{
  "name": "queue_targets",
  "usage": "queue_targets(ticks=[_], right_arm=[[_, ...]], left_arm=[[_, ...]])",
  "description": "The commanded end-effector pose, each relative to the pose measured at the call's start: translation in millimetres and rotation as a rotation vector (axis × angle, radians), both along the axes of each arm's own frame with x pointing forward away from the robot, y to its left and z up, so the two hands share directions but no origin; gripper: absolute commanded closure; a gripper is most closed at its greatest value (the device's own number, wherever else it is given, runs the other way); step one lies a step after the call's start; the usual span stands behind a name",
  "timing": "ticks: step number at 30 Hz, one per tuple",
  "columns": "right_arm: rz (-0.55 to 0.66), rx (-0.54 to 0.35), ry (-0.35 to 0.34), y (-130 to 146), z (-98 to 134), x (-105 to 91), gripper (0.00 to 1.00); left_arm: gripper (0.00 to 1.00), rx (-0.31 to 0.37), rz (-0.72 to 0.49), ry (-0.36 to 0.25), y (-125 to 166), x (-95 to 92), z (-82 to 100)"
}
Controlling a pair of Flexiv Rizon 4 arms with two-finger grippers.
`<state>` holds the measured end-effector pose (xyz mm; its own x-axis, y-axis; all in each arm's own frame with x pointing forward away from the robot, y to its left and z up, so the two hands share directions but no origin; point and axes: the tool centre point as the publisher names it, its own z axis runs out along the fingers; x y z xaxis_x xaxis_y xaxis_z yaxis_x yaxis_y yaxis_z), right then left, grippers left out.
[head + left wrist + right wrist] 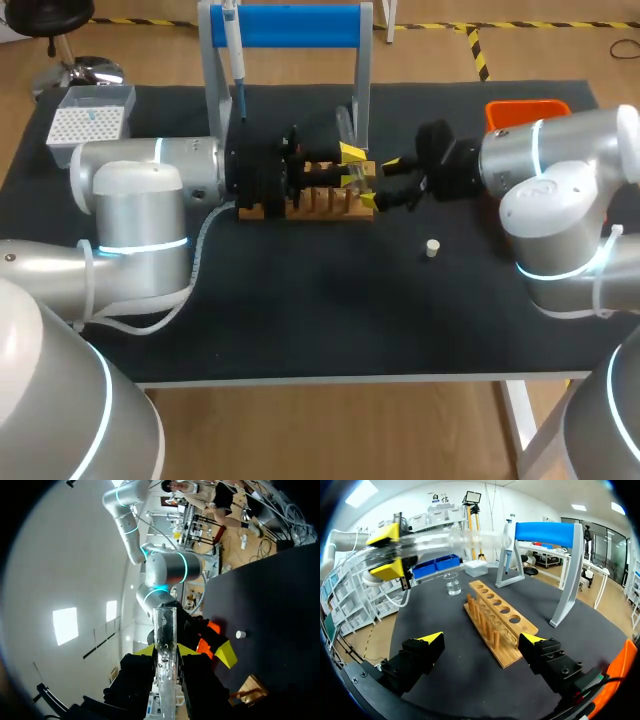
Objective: Invert the test tube, pick up the pipette, mount the tip to pipette, aspirate from beaker and dispense into the tube, eject the tip, return the pipette, and cap with the stopper.
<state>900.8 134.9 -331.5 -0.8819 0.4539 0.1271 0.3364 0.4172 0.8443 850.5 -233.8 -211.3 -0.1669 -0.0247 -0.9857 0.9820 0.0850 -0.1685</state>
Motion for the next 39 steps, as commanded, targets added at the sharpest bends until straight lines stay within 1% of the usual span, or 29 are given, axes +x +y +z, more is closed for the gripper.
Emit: queue_targets(ticks=[1, 2, 3, 4, 5, 6, 7, 8, 9, 10, 11, 12, 13, 16, 17, 19, 20, 21, 22, 23, 39], right_arm=[[0.0, -0.001, 0.001, -0.5, 0.2, -0.1, 0.0], [0.0, -0.001, 0.001, -0.5, 0.2, -0.1, 0.0], [0.0, -0.001, 0.001, -0.5, 0.2, -0.1, 0.0], [0.0, -0.001, 0.001, -0.5, 0.2, -0.1, 0.0], [0.0, -0.001, 0.001, -0.5, 0.2, -0.1, 0.0], [0.0, -0.001, 0.001, -0.5, 0.2, -0.1, 0.0], [0.0, -0.001, 0.001, -0.5, 0.2, -0.1, 0.0], [0.0, -0.001, 0.001, -0.5, 0.2, -0.1, 0.0], [0.0, -0.001, 0.001, -0.5, 0.2, -0.1, 0.0], [0.0, -0.001, 0.001, -0.5, 0.2, -0.1, 0.0], [0.0, -0.001, 0.001, -0.5, 0.2, -0.1, 0.0], [0.0, -0.001, 0.001, -0.5, 0.2, -0.1, 0.0], [0.0, -0.001, 0.001, -0.5, 0.2, -0.1, 0.0], [0.0, -0.001, 0.001, -0.5, 0.2, -0.1, 0.0], [0.0, -0.001, 0.001, -0.5, 0.2, -0.1, 0.0], [0.0, -0.001, 0.001, -0.5, 0.2, -0.1, 0.0], [0.0, -0.001, 0.001, -0.5, 0.2, -0.1, 0.0], [0.0, -0.001, 0.001, -0.5, 0.2, -0.1, 0.0], [0.0, -0.001, 0.001, -0.5, 0.2, -0.1, 0.0], [0.0, -0.001, 0.001, -0.5, 0.2, -0.1, 0.0], [0.0, -0.001, 0.001, -0.5, 0.2, -0.1, 0.0]], left_arm=[[1.0, -0.049, 0.037, 0.17, 27.4, 12.8, 4.8], [1.0, -0.068, 0.034, 0.233, 32.6, 16.3, 6.9], [1.0, -0.08, 0.058, 0.277, 37.5, 20.3, 8.4], [1.0, -0.113, 0.058, 0.299, 42.5, 22.3, 11.1], [1.0, -0.118, 0.053, 0.351, 45.9, 24.9, 13.4], [1.0, -0.119, 0.074, 0.389, 48.5, 28.4, 14.5], [1.0, -0.136, 0.07, 0.411, 50.4, 29.3, 16.8], [1.0, -0.138, 0.065, 0.468, 52.0, 31.4, 18.7], [1.0, -0.132, 0.081, 0.508, 53.0, 33.8, 19.4], [1.0, -0.149, 0.072, 0.533, 54.6, 35.1, 21.5], [1.0, -0.15, 0.07, 0.578, 55.1, 35.5, 23.0], [1.0, -0.153, 0.073, 0.635, 55.4, 37.5, 23.5], [1.0, -0.175, 0.066, 0.678, 56.6, 39.8, 25.0], [1.0, -0.182, 0.059, 0.813, 55.9, 44.6, 27.1], [1.0, -0.172, 0.065, 0.853, 55.8, 45.8, 28.5], [1.0, -0.204, 0.046, 0.955, 54.5, 47.8, 31.6], [1.0, -0.216, 0.036, 0.99, 53.7, 48.5, 34.1], [1.0, -0.212, 0.046, 1.023, 52.4, 49.5, 37.2], [1.0, -0.211, 0.047, 1.03, 50.7, 50.1, 42.6], [1.0, -0.205, 0.029, 1.013, 47.9, 49.4, 49.8], [1.0, -0.205, 0.029, 1.013, 47.9, 49.4, 49.8]])
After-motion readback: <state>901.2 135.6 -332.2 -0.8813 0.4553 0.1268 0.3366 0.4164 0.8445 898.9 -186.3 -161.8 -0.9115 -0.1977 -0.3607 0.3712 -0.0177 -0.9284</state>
